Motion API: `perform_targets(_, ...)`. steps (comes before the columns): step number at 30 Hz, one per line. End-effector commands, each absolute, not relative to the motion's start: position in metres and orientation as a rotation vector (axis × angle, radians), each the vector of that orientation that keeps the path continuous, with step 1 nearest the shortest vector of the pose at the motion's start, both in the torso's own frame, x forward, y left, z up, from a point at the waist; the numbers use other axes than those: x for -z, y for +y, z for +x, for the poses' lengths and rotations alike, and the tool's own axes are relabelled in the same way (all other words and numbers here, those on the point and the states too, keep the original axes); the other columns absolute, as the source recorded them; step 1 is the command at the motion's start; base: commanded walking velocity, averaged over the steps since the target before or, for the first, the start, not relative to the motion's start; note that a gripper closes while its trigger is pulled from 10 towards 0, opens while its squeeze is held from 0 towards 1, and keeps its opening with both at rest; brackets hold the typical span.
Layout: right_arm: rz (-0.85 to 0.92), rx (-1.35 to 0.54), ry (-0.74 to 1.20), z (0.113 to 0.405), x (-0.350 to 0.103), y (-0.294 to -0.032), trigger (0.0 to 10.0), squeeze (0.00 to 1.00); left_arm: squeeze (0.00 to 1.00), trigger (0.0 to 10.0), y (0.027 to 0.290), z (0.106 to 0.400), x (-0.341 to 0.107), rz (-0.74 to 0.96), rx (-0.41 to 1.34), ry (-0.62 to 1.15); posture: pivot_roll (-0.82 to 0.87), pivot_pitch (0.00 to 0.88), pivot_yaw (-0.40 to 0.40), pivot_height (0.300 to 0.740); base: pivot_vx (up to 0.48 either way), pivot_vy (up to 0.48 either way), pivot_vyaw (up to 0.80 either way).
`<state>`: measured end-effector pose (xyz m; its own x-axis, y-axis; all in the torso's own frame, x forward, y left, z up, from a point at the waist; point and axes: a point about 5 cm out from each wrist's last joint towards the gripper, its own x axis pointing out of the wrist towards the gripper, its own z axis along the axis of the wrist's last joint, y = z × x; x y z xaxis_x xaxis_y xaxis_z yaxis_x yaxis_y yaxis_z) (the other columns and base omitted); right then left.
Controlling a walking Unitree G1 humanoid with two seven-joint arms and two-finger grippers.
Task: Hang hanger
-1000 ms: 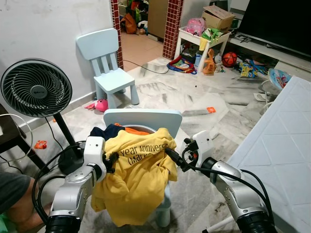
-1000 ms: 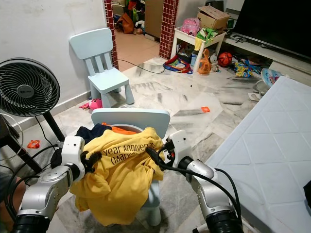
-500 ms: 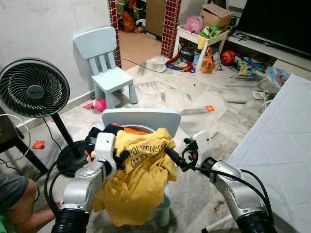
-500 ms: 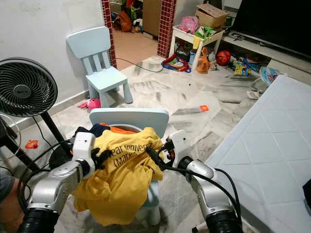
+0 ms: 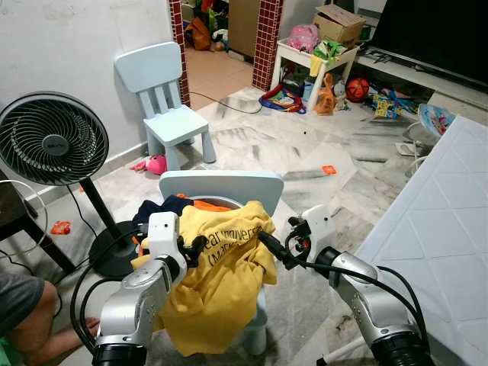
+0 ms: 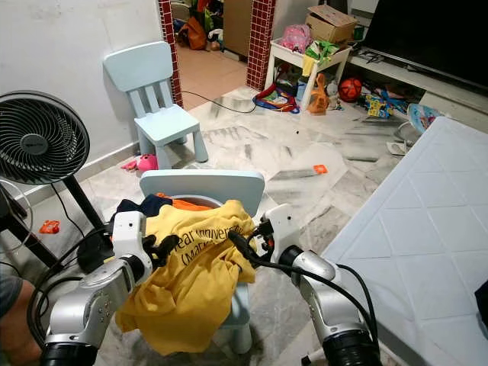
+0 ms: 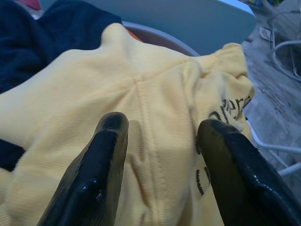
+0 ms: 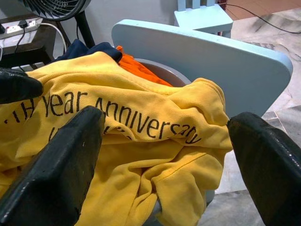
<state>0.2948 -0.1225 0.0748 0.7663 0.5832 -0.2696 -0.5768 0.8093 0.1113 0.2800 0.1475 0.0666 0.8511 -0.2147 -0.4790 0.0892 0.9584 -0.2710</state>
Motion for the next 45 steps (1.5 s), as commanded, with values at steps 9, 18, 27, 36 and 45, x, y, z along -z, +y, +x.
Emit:
perform_targets(9, 0.01, -0.631, 0.284, 0.297, -0.079, -0.123, 10.0, 0.0, 0.0, 10.0, 0.152, 0.277, -0.051, -0.299, 0.162, 0.619, -0.06, 0.035, -0.045, 0.74, 0.0, 0.0, 0.0)
perform_targets(18, 0.008, -0.634, 0.286, 0.296, -0.078, -0.124, 10.0, 0.0, 0.0, 0.0, 0.16, 0.286, -0.052, -0.286, 0.163, 0.61, -0.07, 0.036, -0.044, 0.74, 0.0, 0.0, 0.0)
perform_targets(27, 0.008, -0.632, 0.289, 0.296, -0.078, -0.124, 10.0, 0.0, 0.0, 0.0, 0.159, 0.286, -0.05, -0.288, 0.171, 0.613, -0.07, 0.039, -0.048, 0.74, 0.0, 0.0, 0.0)
perform_targets(36, 0.012, -0.631, 0.295, 0.296, -0.077, -0.123, 10.0, 0.0, 0.0, 0.0, 0.161, 0.283, -0.049, -0.276, 0.174, 0.62, -0.07, 0.04, -0.048, 0.74, 0.0, 0.0, 0.0)
perform_targets(45, 0.02, -0.622, 0.304, 0.296, -0.076, -0.125, 10.0, 0.0, 0.0, 0.0, 0.169, 0.278, -0.05, -0.177, 0.148, 0.595, -0.07, 0.042, -0.048, 0.74, 0.0, 0.0, 0.0)
